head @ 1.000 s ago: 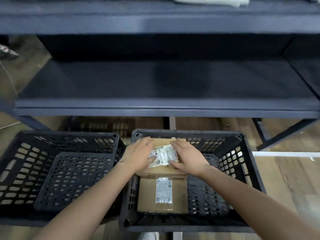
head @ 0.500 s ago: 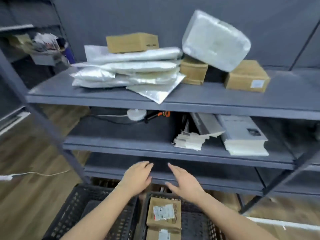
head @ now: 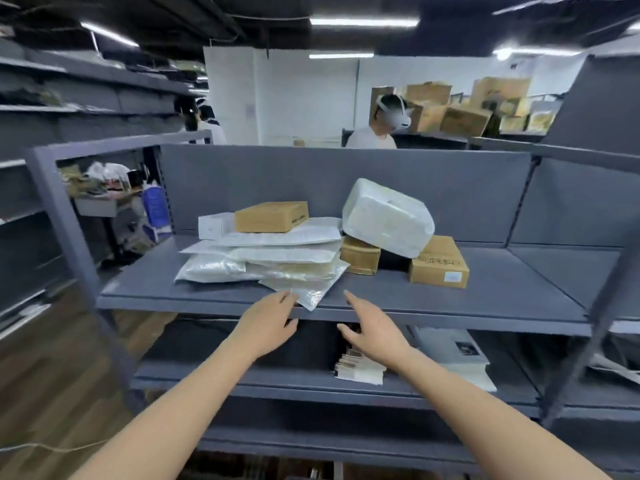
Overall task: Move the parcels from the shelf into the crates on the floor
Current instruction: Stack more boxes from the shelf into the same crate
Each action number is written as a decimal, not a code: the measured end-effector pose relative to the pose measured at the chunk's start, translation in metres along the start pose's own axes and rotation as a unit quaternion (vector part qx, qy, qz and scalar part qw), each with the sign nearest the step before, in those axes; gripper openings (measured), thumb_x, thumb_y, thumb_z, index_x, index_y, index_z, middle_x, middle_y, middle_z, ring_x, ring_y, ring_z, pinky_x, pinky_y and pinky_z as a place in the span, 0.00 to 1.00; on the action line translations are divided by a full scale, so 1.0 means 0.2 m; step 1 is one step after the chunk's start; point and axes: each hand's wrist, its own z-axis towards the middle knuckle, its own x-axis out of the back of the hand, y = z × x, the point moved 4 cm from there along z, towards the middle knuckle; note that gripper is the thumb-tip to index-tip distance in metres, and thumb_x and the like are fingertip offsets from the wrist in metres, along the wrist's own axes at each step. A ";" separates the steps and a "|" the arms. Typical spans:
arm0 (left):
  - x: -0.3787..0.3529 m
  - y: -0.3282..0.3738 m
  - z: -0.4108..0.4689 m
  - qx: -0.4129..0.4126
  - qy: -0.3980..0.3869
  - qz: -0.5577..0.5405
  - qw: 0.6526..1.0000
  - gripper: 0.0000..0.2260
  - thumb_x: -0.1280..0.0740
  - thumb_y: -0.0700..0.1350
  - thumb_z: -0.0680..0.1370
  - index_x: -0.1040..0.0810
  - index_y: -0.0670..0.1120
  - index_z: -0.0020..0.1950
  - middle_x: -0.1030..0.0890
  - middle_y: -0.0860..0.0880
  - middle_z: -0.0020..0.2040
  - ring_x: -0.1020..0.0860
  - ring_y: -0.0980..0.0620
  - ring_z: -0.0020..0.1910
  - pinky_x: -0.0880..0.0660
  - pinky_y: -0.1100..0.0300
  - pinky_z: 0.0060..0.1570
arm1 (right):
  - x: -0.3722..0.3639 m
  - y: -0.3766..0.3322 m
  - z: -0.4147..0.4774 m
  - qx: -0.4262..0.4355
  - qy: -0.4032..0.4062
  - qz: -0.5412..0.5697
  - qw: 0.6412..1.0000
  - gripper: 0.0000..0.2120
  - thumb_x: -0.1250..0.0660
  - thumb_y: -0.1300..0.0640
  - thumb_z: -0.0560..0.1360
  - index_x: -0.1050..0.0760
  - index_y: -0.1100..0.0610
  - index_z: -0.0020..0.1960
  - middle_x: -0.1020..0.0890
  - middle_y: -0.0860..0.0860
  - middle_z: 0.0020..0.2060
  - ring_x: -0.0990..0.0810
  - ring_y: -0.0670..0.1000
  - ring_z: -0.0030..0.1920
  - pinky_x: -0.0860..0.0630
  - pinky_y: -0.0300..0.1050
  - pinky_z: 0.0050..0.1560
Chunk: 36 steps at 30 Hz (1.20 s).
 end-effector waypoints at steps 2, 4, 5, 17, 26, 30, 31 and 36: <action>0.06 -0.04 0.08 -0.007 0.016 0.000 1.000 0.24 0.42 0.49 0.80 0.41 0.45 0.75 0.37 0.49 0.74 0.35 0.49 0.71 0.34 0.56 0.66 | 0.04 -0.01 0.07 0.004 0.009 -0.002 1.000 0.32 0.39 0.49 0.78 0.50 0.53 0.77 0.32 0.53 0.71 0.34 0.52 0.70 0.32 0.47 0.67; 0.12 -0.09 0.16 -0.013 0.030 0.003 0.999 0.23 0.42 0.48 0.80 0.40 0.46 0.75 0.37 0.49 0.74 0.34 0.48 0.69 0.32 0.55 0.64 | 0.07 -0.02 0.16 0.004 0.018 -0.009 1.000 0.32 0.39 0.49 0.78 0.50 0.54 0.77 0.32 0.53 0.71 0.34 0.53 0.70 0.32 0.48 0.66; 0.14 -0.11 0.20 -0.013 0.035 0.006 0.999 0.23 0.42 0.48 0.80 0.40 0.46 0.75 0.37 0.49 0.74 0.34 0.48 0.70 0.32 0.55 0.64 | 0.08 -0.03 0.20 0.003 0.023 -0.012 1.000 0.32 0.39 0.49 0.78 0.49 0.54 0.77 0.33 0.52 0.71 0.34 0.53 0.70 0.32 0.48 0.66; 0.35 -0.51 0.62 0.021 0.068 0.033 0.997 0.21 0.42 0.49 0.81 0.37 0.46 0.72 0.32 0.49 0.71 0.33 0.48 0.68 0.29 0.54 0.56 | 0.15 -0.20 0.81 0.019 0.077 -0.018 0.997 0.32 0.38 0.48 0.78 0.47 0.55 0.76 0.32 0.54 0.70 0.32 0.53 0.69 0.31 0.48 0.65; 0.24 -0.79 0.76 0.081 0.076 -0.039 0.993 0.22 0.42 0.49 0.80 0.37 0.45 0.73 0.34 0.47 0.71 0.32 0.47 0.67 0.29 0.52 0.60 | 0.04 -0.24 1.12 0.010 0.060 0.015 0.998 0.31 0.38 0.50 0.78 0.46 0.56 0.76 0.33 0.55 0.71 0.33 0.53 0.70 0.35 0.45 0.66; 0.21 -0.95 0.84 0.158 0.094 -0.160 0.970 0.23 0.39 0.49 0.80 0.37 0.43 0.72 0.34 0.43 0.70 0.33 0.44 0.68 0.33 0.52 0.62 | 0.04 -0.27 1.30 -0.019 0.080 0.083 0.993 0.30 0.38 0.52 0.78 0.45 0.57 0.76 0.32 0.54 0.71 0.32 0.54 0.69 0.34 0.45 0.65; 0.20 -0.97 0.85 0.164 0.098 -0.197 0.962 0.22 0.38 0.48 0.79 0.37 0.44 0.72 0.33 0.43 0.69 0.33 0.44 0.68 0.34 0.53 0.62 | 0.03 -0.28 1.34 -0.027 0.076 0.088 0.993 0.30 0.39 0.52 0.78 0.45 0.58 0.76 0.32 0.55 0.71 0.32 0.55 0.69 0.34 0.46 0.64; 0.15 -1.07 0.95 0.233 0.065 -0.350 0.905 0.20 0.40 0.46 0.80 0.37 0.41 0.70 0.29 0.48 0.65 0.31 0.46 0.66 0.36 0.59 0.53 | -0.05 -0.31 1.47 -0.041 0.025 0.080 0.996 0.22 0.45 0.59 0.80 0.42 0.64 0.72 0.31 0.62 0.68 0.32 0.60 0.66 0.35 0.49 0.63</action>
